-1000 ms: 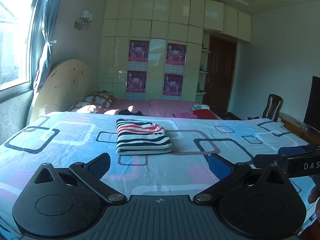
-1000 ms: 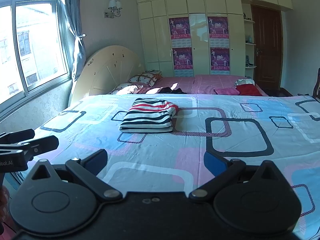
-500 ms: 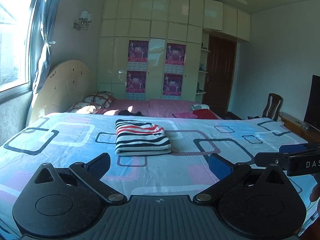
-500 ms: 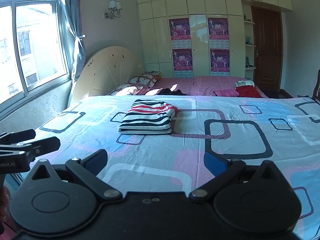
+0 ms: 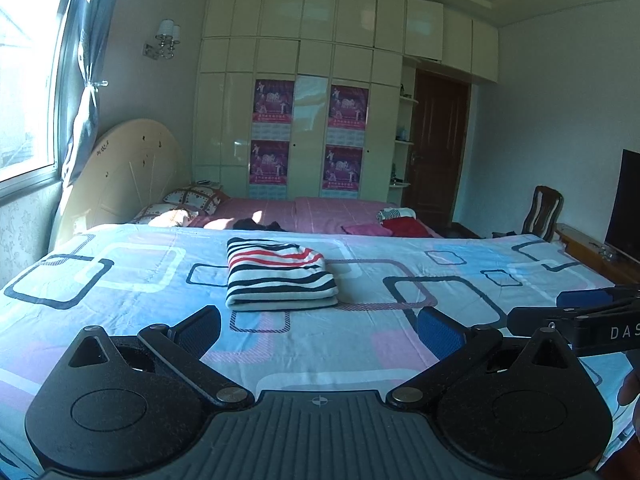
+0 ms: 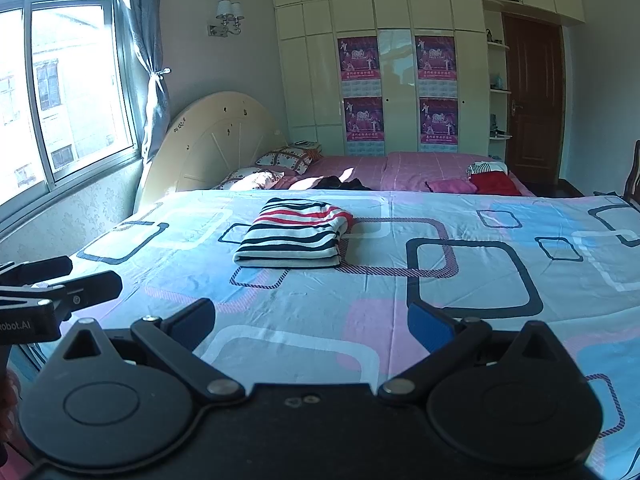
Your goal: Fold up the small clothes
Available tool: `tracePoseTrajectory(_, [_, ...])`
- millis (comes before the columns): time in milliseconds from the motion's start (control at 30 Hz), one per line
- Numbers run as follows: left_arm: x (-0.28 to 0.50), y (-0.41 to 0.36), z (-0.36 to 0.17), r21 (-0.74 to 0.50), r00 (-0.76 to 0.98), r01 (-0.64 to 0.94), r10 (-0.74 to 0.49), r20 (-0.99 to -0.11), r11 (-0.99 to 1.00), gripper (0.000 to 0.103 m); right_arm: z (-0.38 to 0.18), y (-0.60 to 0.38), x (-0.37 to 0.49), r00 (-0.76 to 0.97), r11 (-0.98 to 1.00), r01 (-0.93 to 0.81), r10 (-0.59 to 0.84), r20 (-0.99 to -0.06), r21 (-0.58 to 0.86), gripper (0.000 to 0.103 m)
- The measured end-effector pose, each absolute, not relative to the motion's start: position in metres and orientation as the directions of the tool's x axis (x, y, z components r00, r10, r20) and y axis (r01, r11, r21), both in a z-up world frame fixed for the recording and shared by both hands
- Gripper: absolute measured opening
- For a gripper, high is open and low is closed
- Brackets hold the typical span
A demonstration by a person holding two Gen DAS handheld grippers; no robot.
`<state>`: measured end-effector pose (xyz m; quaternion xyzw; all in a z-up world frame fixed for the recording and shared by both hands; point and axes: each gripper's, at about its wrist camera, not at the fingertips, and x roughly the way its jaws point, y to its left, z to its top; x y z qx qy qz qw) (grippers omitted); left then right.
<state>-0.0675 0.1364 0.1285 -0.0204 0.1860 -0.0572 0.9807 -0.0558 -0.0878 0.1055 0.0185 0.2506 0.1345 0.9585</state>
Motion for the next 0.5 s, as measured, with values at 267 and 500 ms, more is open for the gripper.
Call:
tracePoseTrajectory(267, [-0.0673,0.1362,0.1277,-0.062,0.924,0.103,-0.118,-0.363,0.993,0.103,0.1065,-0.0863,-0.0571,0.838,0.962,-0.251,0.269,-0.475,0.103,0.103])
tracePoseTrajectory(500, [-0.0674,0.1339,0.1274,-0.072,0.926,0.107,-0.126,-0.355,0.992,0.103,0.1074,-0.0864,-0.0565,0.839,0.963,-0.25,0.267,-0.474,0.099,0.103])
